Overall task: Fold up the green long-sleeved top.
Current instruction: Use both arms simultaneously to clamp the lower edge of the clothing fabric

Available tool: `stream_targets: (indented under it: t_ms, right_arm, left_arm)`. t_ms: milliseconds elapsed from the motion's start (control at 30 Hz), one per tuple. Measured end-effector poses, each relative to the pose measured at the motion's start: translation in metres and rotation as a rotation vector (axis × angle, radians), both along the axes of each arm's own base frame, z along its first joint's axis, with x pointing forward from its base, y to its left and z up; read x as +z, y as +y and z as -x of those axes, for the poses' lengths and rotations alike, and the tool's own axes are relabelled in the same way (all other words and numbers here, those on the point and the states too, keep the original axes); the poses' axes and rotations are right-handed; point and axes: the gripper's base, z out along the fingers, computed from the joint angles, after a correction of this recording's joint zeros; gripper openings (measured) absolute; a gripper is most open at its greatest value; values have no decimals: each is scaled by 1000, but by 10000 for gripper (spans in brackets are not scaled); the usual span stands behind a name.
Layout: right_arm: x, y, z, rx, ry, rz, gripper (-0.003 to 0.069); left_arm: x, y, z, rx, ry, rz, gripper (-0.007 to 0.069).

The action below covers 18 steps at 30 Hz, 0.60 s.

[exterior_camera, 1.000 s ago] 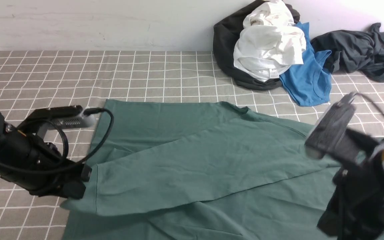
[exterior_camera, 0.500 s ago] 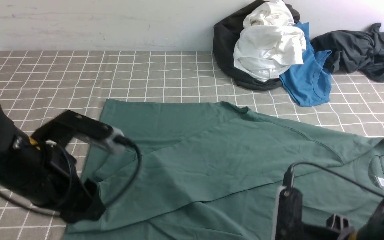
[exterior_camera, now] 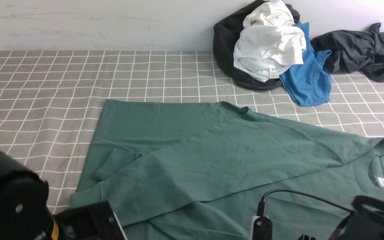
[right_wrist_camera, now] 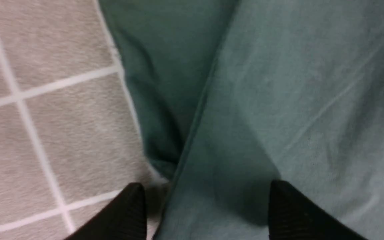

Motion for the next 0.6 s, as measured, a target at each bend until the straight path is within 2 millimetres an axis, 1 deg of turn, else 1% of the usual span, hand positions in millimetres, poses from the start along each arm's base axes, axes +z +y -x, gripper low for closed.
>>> stream_targets:
  t_ms: [33, 67, 100, 233, 267, 333, 367, 433, 500, 533, 600]
  right_arm:
    - [0, 1, -1, -1, -2, 7, 421]
    - [0, 1, -2, -3, -3, 6, 416]
    - [0, 3, -4, -12, -11, 8, 372]
    - [7, 7, -10, -30, -39, 20, 232]
    - [11, 8, -13, -34, -48, 29, 183]
    - [16, 10, -16, -38, -56, 50, 113]
    - [25, 14, -22, -38, -74, 66, 54]
    - [40, 19, -31, -40, -102, 96, 21]
    - [47, 20, -36, -50, -111, 101, 20]
    - [56, 20, -44, -83, -120, 101, 20]
    - [64, 18, -53, -117, -127, 92, 20]
  left_arm:
    - [-5, 2, 2, -11, -2, -1, 351]
    - [-6, 2, 3, -13, -2, 0, 351]
    - [-11, 3, 5, -26, -4, 7, 351]
    - [-14, 1, 5, -45, -13, 39, 351]
    - [-14, 0, 5, -50, -19, 47, 351]
    - [-14, -1, 5, -61, -25, 53, 351]
    - [-14, -1, 4, -65, -27, 56, 351]
    - [-14, -1, 4, -67, -30, 59, 351]
    - [-14, -1, 4, -68, -32, 60, 353]
    - [-13, -1, 4, -73, -36, 63, 362]
    - [-13, -2, 4, -84, -39, 66, 376]
